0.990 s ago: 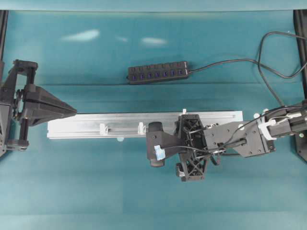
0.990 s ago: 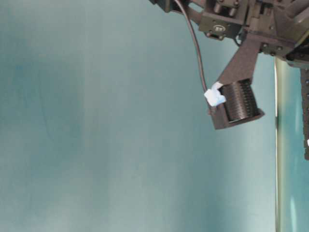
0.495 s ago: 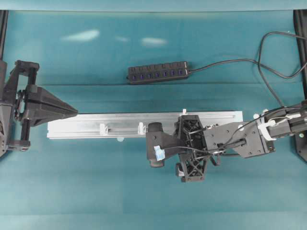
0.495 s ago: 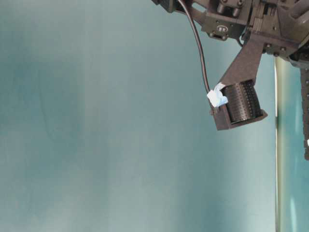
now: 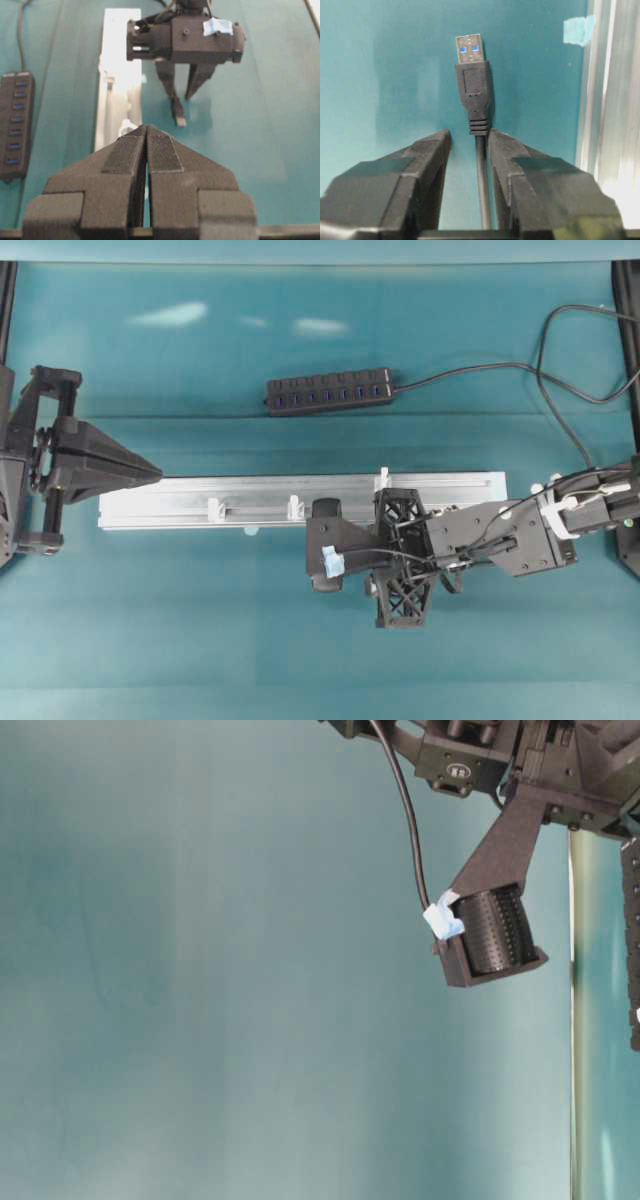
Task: Pass the USB cable through three rings with both arms.
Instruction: 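Lift the plug and carry it left toward the rightmost white ring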
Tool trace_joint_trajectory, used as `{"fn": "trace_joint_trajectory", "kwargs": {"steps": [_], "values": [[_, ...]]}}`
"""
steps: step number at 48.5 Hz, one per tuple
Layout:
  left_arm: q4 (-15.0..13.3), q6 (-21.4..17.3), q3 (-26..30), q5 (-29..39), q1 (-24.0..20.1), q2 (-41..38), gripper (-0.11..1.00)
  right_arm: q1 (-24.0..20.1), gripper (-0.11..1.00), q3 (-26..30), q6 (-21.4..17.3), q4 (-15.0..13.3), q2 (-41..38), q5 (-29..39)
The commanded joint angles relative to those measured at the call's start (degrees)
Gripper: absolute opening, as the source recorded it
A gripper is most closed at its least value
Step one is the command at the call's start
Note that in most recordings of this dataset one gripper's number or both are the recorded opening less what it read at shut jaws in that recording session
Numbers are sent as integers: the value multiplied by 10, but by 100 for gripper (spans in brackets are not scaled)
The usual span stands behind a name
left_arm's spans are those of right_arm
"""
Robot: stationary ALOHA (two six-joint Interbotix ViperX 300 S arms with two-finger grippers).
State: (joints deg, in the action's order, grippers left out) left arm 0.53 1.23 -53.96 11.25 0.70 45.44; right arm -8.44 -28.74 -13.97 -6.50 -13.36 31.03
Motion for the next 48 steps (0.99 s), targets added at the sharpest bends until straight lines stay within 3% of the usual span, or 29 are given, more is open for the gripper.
{"fn": "trace_joint_trajectory", "kwargs": {"steps": [1,17,24,48], "values": [[1,0,17,-5,-2,0,2,11,1,-4,-8,-3,-5,-5],[2,0,18,-6,-2,-1,2,5,-2,10,-9,-3,1,-4],[2,0,18,-6,-1,0,2,2,-8,18,-8,-4,10,15],[1,0,18,-6,-4,0,2,2,-9,26,-7,-6,21,32]]}}
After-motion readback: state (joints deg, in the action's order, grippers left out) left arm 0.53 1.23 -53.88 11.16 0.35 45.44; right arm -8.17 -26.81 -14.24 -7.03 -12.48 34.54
